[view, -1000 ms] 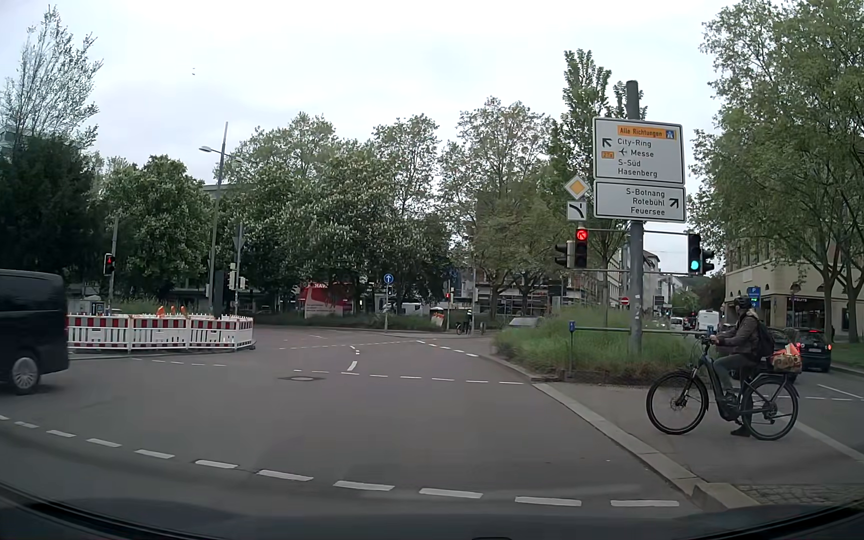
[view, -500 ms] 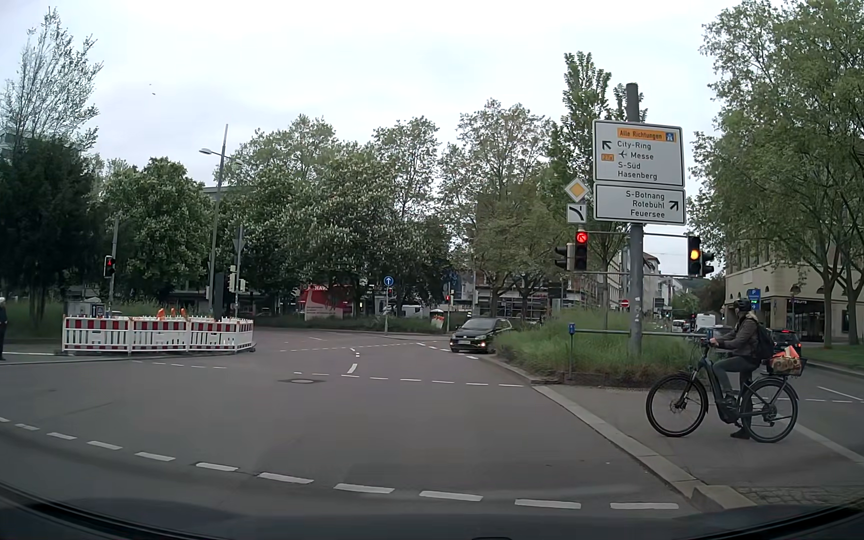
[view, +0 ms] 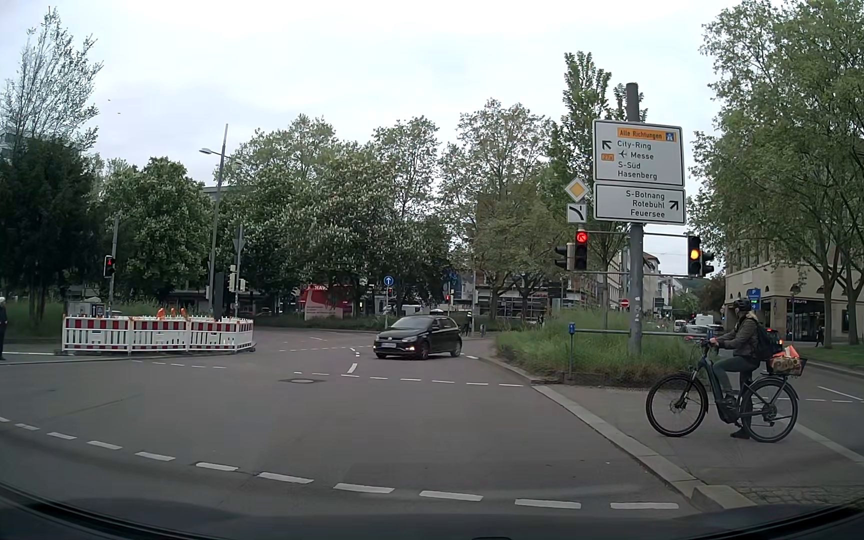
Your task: Follow the waypoints while adhering to traffic rules and regulations
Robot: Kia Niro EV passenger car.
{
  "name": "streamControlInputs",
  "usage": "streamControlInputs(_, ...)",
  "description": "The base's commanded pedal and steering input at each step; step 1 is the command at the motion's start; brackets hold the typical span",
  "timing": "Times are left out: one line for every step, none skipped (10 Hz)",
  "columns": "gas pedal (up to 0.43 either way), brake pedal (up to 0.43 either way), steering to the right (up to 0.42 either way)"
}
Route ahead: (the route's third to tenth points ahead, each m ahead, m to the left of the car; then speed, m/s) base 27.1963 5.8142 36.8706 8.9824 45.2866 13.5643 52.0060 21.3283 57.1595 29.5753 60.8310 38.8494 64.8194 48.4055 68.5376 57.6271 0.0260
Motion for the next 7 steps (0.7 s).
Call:
streamControlInputs(0.0, 0.293, -0.031)
streamControlInputs(0.0, 0.293, -0.032)
streamControlInputs(0.0, 0.293, -0.032)
streamControlInputs(0.0, 0.293, -0.034)
streamControlInputs(0.0, 0.293, -0.036)
streamControlInputs(0.0, 0.293, -0.038)
streamControlInputs(0.0, 0.293, -0.038)
